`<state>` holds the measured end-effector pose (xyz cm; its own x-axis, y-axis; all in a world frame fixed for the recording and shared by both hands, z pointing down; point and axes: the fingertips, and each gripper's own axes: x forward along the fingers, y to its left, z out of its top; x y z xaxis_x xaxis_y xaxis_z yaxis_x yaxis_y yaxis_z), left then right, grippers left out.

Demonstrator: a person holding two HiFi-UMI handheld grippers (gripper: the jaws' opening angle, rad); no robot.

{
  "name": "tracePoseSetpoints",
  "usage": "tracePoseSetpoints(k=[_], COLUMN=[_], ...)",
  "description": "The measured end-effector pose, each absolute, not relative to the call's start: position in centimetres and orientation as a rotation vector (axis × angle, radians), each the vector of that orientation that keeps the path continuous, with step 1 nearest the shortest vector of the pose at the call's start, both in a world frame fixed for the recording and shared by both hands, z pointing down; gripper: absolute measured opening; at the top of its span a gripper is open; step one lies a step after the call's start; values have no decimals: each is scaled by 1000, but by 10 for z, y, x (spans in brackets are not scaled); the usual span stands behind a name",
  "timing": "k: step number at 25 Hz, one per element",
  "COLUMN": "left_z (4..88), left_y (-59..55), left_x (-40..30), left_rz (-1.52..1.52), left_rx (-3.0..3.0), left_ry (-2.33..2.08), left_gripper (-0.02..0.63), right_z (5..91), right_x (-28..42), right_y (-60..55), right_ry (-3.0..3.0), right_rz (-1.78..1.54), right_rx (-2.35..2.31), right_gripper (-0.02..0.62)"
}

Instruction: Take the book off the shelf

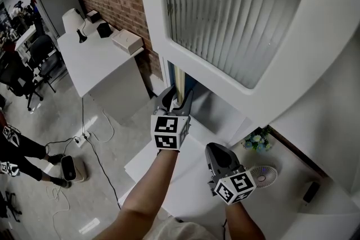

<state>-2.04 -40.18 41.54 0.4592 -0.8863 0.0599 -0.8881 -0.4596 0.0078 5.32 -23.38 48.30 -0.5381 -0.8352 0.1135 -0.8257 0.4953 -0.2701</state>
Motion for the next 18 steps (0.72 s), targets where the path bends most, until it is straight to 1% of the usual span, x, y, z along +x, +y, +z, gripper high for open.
tracePoseSetpoints(k=[2,4,8,18], left_z=[416,416,417,415], left_y=[-404,-406,-407,-403], left_x=[-24,-28,-32,-27], left_rz=[67,69,87,89], left_rx=[2626,2607,2604,2607], left_ry=[-1632,-1649,-1661,-1645], left_gripper=[168,116,56,49], right_z=[484,485,485,482], right_x=[54,54,56,59], right_y=[-234,-235,-235,-233], right_ry=[2685,2684,2681,2677], right_rz=[-460,-463,-464,-458], right_rx=[-1496,-1502,-1514,-1519], right_gripper=[18,18,18,18])
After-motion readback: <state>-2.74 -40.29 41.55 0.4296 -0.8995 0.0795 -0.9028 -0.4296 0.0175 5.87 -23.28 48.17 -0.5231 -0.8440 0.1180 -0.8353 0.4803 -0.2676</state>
